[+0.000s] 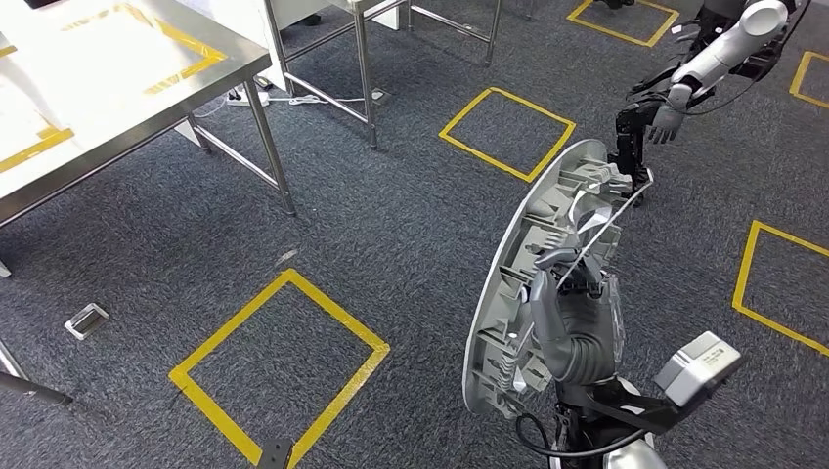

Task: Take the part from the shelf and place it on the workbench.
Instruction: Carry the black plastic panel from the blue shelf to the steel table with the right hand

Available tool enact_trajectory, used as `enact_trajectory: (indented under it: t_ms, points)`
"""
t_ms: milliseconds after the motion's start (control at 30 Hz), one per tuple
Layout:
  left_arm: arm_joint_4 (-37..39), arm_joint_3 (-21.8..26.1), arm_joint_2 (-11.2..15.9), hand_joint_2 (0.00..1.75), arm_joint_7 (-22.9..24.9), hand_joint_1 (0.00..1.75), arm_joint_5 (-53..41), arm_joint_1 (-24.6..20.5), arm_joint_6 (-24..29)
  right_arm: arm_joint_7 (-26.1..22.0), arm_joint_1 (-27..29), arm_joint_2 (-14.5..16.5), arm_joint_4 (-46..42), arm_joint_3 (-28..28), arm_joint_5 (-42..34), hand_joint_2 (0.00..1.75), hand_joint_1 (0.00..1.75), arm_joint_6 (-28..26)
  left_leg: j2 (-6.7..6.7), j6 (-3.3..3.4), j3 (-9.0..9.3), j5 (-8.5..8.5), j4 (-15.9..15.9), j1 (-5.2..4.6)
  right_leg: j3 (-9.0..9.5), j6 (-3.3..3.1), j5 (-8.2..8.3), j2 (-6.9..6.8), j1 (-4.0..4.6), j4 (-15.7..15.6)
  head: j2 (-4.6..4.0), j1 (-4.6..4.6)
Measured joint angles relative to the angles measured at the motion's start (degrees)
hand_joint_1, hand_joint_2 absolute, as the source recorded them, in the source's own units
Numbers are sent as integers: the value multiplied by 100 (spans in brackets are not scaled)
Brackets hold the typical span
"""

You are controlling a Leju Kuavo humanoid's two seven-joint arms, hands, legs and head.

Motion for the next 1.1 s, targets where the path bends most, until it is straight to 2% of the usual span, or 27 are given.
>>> enact_trajectory:
  t_ms: [33, 67, 100, 133, 200, 267, 300, 333, 367, 400, 467, 500, 533, 600, 633, 700, 733, 767, 800, 833, 867, 900, 967, 1000, 1033, 1100]
  points:
    - [-1, 1, -1, 175, -3, 0, 2, 4, 1, -1, -3, 0, 1, 0, -1, 175, 175, 1, -39, -31, -24, 9, 1, 10, 26, -8, -29, 22, 8, -56, 0, -1]
    - [-1, 1, -1, 175, -5, 0, 3, 10, 2, -2, -5, 0, 0, 0, -1, 175, 175, 2, -80, -64, -39, 19, -5, 23, 42, -21, -39, -17, 13, -101, 0, 2]
    - [0, 0, 1, 175, -7, 0, 4, 18, 4, -2, -6, 1, 1, 1, -1, 175, 175, 3, -85, -94, -47, 6, 1, 28, 56, -45, -33, -64, 9, -130, 0, 4]
    - [1, 0, 2, 175, -10, 0, 5, 22, 9, -5, -6, 1, 1, 0, -1, 175, 175, 4, -35, -123, -66, -45, 52, 23, 83, -71, -22, -112, 0, -166, 0, -3]
    - [1, -1, 5, 175, -16, 0, 9, 14, 17, -14, -8, 2, 4, 1, -1, 175, 175, 7, 155, -178, -243, -307, 476, 17, 142, -119, -13, -234, -18, -224, 0, -22]
    - [1, 0, 5, 175, -20, 0, 14, 9, 22, -23, -8, 2, 9, 2, -22, 175, 175, 7, 289, -235, -576, -612, 1191, 35, 171, -139, -32, -355, -16, -229, 0, -32]
    - [2, 0, 5, 175, -20, 0, 19, 13, 24, -26, -6, 2, 14, 2, -37, 175, 175, 7, 313, -261, -691, -657, 1424, 51, 182, -137, -43, -411, -18, -227, 0, -33]
    - [2, 0, 7, 175, -20, 0, 23, 19, 24, -27, -5, 2, 19, 3, -54, 175, 175, 6, 329, -281, -714, -597, 1460, 67, 193, -130, -54, -461, -21, -225, 0, -33]
    - [3, 0, 10, 175, -20, 0, 26, 23, 25, -29, -4, 3, 21, 3, -63, 175, 175, 6, 351, -295, -624, -435, 1266, 82, 207, -116, -67, -505, -26, -221, 0, -33]
    - [3, 0, 15, 175, -20, 0, 28, 24, 25, -33, -4, 3, 23, 4, -68, 175, 175, 7, 409, -300, -443, -217, 900, 92, 227, -93, -86, -544, -31, -215, 0, -34]
    - [3, 1, 22, 175, -21, 0, 28, 14, 26, -48, -6, 4, 22, 3, -72, 175, 175, 8, 595, -269, -105, 25, 220, 64, 255, -36, -128, -613, -18, -195, 0, -43]
    - [3, 1, 24, 175, -23, 0, 28, 10, 26, -55, -7, 4, 22, 3, -72, 175, 175, 8, 666, -231, -24, 51, 42, 43, 262, -5, -142, -643, -7, -187, 0, -42]
    - [3, 1, 26, 175, -25, 0, 29, 10, 26, -60, -7, 4, 23, 2, -73, 175, 175, 9, 684, -185, -12, 18, -5, 19, 265, 24, -150, -679, 3, -185, 0, -41]
    - [3, 1, 33, 175, -27, 0, 30, 22, 27, -66, -8, 6, 23, 2, -73, 175, 175, 10, 612, -95, -24, 20, -23, 6, 289, 80, -159, -752, -3, -200, 0, -33]
    - [3, 1, 36, 175, -27, 0, 31, 26, 27, -67, -9, 7, 22, 2, -73, 175, 175, 11, 572, -59, -17, 26, -35, 13, 296, 109, -194, -721, -15, -184, 0, -30]
    - [3, 1, 40, 175, -28, 0, 31, 17, 28, -74, -13, 7, 21, 1, -82, 175, 175, 14, 497, 5, 3, 41, -57, 37, 172, 144, -404, -518, -34, 113, 0, -14]
    - [3, 1, 41, 175, -28, 0, 31, 11, 28, -77, -15, 7, 22, 1, -90, 175, 175, 15, 459, 29, 7, 43, -61, 42, 17, 149, -574, -397, -39, 431, 0, -1]
    - [3, 1, 42, 175, -28, 0, 31, 8, 27, -79, -14, 7, 23, 1, -98, 175, 175, 15, 418, 47, 7, 42, -59, 34, -180, 146, -738, -334, -39, 813, 0, 6]
    - [3, 1, 43, 175, -28, 0, 31, 9, 27, -79, -12, 7, 28, 1, -102, 175, 175, 15, 374, 59, 9, 39, -57, 23, -366, 141, -844, -316, -37, 1154, 0, 10]
    - [3, 1, 44, 175, -27, 0, 31, 12, 26, -79, -9, 7, 34, 2, -105, 175, 175, 15, 325, 65, 12, 37, -55, 12, -489, 132, -850, -313, -36, 1347, 0, 13]
    - [3, 1, 46, 175, -27, 0, 31, 14, 26, -79, -7, 7, 39, 2, -108, 175, 175, 15, 271, 66, 17, 34, -51, 4, -519, 116, -747, -308, -35, 1340, 0, 12]
    - [3, 1, 48, 175, -26, 0, 32, 14, 26, -79, -6, 7, 43, 2, -110, 175, 175, 15, 212, 63, 26, 30, -48, -1, -446, 93, -548, -288, -33, 1119, 0, 13]
    - [2, 1, 48, 175, -26, 0, 32, 12, 26, -80, -7, 7, 44, 2, -114, 175, 175, 16, 103, 39, 34, 16, -34, -5, -155, 48, -139, -139, -31, 398, 0, 9]
    - [2, 1, 47, 175, -27, 0, 33, 11, 27, -81, -9, 7, 43, 2, -114, 175, 175, 17, 53, 16, 21, 14, -22, -2, -32, 38, -39, -62, -29, 108, 0, 8]
    - [1, 1, 46, 175, -27, 0, 33, 13, 26, -82, -10, 7, 43, 2, -114, 175, 175, 17, 13, -12, -1, 17, -13, 7, 34, 33, -14, -5, -22, -52, 0, 2]
    - [2, 1, 46, 175, -27, 0, 34, 25, 26, -85, -13, 7, 42, 2, -114, 175, 175, 19, -65, -81, -36, 35, -15, 35, 65, 10, -41, -30, -5, -128, 0, 2]
